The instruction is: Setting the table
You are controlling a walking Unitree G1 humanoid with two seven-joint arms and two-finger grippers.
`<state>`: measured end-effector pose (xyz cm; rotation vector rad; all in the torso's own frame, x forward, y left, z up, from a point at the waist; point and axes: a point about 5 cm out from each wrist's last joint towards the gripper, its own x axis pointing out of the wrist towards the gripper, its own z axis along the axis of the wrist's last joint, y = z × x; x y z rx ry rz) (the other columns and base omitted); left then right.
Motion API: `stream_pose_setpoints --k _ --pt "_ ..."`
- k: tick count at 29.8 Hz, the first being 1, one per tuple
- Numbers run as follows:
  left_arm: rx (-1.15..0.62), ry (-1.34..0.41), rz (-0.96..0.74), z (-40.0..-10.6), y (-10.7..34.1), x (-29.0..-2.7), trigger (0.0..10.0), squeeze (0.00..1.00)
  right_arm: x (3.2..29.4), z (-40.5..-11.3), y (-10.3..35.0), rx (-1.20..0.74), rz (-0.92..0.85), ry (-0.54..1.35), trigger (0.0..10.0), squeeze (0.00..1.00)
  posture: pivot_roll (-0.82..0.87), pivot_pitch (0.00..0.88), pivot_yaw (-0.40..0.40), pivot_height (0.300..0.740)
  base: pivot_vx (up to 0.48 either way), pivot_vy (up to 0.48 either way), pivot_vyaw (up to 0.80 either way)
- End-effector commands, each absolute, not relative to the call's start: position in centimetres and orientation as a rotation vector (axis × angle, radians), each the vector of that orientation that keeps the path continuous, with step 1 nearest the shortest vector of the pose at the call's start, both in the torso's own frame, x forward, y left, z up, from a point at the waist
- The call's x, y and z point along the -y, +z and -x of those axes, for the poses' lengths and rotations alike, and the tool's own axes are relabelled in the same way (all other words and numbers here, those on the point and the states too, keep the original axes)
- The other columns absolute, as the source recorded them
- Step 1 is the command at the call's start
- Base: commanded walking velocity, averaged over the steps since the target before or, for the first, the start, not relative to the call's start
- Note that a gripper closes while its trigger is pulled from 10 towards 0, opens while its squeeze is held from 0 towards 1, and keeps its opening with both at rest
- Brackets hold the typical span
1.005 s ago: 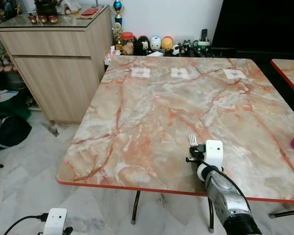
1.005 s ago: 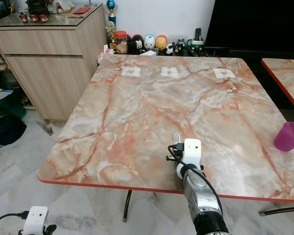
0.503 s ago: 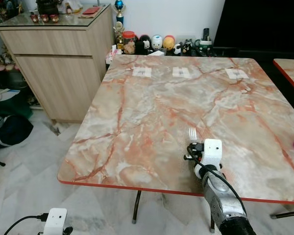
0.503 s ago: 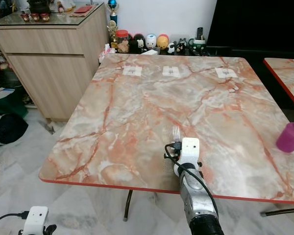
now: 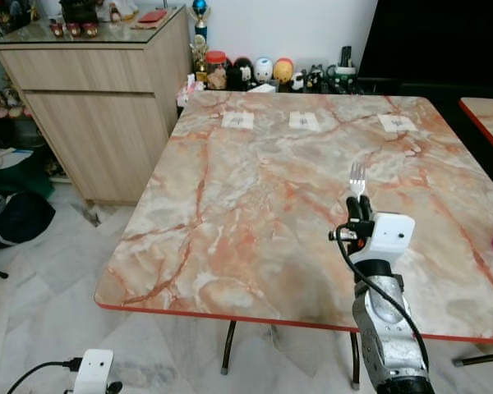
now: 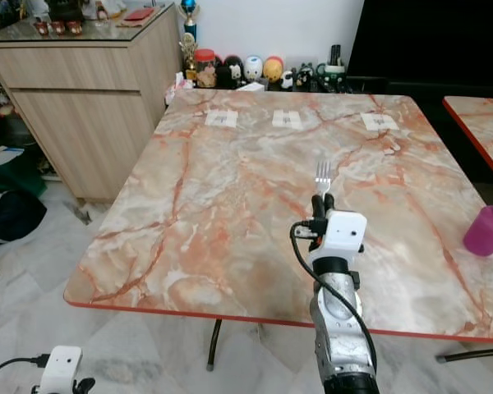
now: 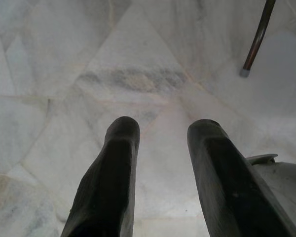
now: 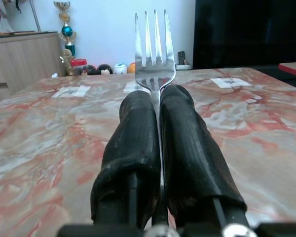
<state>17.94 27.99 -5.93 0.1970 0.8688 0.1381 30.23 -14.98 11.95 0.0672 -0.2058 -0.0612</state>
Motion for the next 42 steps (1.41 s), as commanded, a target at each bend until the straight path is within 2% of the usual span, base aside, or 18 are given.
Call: stream_pose_setpoints --k 1,22,30,35,42 --pt "-0.885 0.128 -0.211 -17.6 -6.1 -27.9 10.0 0.00 15.2 -30.1 12.5 0.236 -0.058 -0.076 10.0 0.00 0.10 0.006 -0.018 0.740 0.000 -0.461 0.00" --pt "-0.888 0.125 -0.221 -17.6 -6.1 -28.0 10.0 0.00 15.8 -29.9 13.5 0.299 -0.026 -0.134 10.0 0.00 0.08 0.000 -0.013 0.740 0.000 -0.463 0.00" --pt "-0.887 0.125 -0.221 -17.6 -6.2 -27.9 10.0 0.00 18.1 -29.2 16.4 0.451 0.033 -0.239 10.0 0.00 0.08 0.000 -0.015 0.740 0.000 -0.462 0.00" --pt "-0.889 0.126 -0.221 -17.5 -6.2 -27.9 10.0 0.00 19.3 -28.8 16.7 0.459 0.048 -0.279 10.0 0.00 0.08 0.000 -0.018 0.740 0.000 -0.463 0.00" --pt "-0.890 0.127 -0.223 -17.4 -6.2 -27.9 10.0 0.00 19.3 -28.5 16.1 0.435 0.047 -0.292 10.0 0.00 0.08 0.000 -0.019 0.740 0.000 -0.464 0.00"
